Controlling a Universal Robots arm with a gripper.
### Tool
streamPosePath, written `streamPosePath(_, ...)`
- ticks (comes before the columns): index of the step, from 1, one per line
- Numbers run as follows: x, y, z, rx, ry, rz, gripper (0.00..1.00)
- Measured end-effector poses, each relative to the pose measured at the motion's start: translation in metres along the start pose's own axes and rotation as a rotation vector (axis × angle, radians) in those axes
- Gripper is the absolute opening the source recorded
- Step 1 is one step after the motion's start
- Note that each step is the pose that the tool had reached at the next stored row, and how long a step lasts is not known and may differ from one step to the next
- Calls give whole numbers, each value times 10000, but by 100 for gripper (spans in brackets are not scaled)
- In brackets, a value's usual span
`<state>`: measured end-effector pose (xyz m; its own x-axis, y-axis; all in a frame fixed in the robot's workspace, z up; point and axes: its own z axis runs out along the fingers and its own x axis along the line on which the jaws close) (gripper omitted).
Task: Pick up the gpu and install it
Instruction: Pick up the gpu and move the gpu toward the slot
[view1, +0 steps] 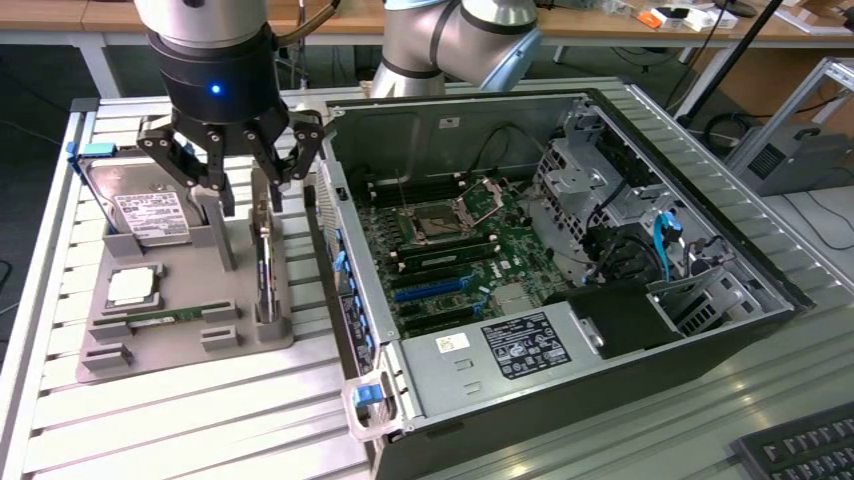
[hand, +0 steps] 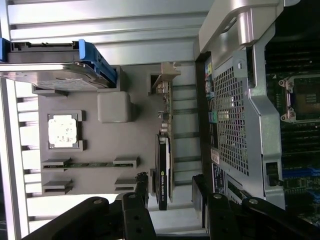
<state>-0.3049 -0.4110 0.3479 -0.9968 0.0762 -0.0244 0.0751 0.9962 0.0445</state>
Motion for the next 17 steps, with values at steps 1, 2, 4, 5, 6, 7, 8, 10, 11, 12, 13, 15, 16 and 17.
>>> streamPosePath(1, 0, 0, 3, 0, 0, 0, 48)
streamPosePath(2, 0, 0, 6, -1, -1, 0, 48)
streamPosePath(4, 0, 0, 10, 0, 0, 0, 48)
streamPosePath(5, 0, 0, 12, 0, 0, 0, 48)
streamPosePath(6, 0, 0, 15, -1, -1, 0, 48)
streamPosePath(7, 0, -1, 17, 0, 0, 0, 48)
streamPosePath(8, 1, -1, 21, 0, 0, 0, 48)
streamPosePath(10, 1, -1, 26, -1, 0, 0, 48)
streamPosePath(11, 1, -1, 30, 0, 0, 0, 48)
streamPosePath(12, 1, -1, 34, 0, 0, 0, 48)
streamPosePath(13, 1, -1, 37, 0, 0, 0, 48)
streamPosePath(15, 1, -2, 42, 0, -1, 0, 48)
streamPosePath(16, 1, -2, 46, -1, 0, 0, 48)
streamPosePath(17, 1, -2, 48, 0, 0, 0, 48)
